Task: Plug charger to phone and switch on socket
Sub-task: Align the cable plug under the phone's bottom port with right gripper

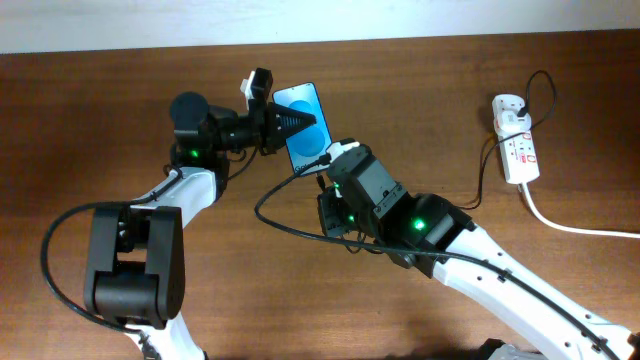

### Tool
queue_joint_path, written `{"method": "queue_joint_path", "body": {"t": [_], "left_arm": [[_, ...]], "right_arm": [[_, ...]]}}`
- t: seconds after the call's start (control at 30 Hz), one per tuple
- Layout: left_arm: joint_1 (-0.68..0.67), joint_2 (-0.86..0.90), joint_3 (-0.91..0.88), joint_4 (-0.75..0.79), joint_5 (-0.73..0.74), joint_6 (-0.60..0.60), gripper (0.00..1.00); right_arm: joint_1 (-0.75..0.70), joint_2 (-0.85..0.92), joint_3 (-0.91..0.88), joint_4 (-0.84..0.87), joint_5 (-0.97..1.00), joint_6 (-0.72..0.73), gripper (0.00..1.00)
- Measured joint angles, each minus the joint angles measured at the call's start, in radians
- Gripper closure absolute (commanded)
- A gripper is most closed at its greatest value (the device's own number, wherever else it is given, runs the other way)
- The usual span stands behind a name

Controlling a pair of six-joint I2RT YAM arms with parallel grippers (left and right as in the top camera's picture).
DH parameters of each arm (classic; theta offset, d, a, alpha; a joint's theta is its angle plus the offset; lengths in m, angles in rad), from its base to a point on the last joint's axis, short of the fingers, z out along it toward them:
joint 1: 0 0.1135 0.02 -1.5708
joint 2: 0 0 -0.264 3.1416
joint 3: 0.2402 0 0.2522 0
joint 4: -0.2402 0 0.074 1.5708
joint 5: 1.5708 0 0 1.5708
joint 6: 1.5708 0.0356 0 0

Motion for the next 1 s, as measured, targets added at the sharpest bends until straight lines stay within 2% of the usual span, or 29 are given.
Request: {"method": "queue_joint_path", "body": {"t": [0.23, 0.4, 0.57, 1.0], "left_arm": [[0.0, 0.0, 0.0, 0.0, 0.0, 0.0, 1.0], [0.0, 0.0, 0.0, 0.0, 0.0, 0.1, 1.0], [0.0, 0.0, 0.0, 0.0, -0.004, 0.149, 1.0], [0.0, 0.0, 0.0, 0.0, -0.004, 0.154, 1.0]], "right_arm": [[0.0, 0.05, 0.0, 0.005, 0.023, -0.003, 0.96], [0.0, 0.05, 0.0, -0.005, 0.023, -0.003, 0.96], [0.019, 0.047, 0.0, -0.014, 0.027, -0.003, 0.96], [0.025, 0.047, 0.0, -0.023, 0.068, -0.003, 0.96]]}}
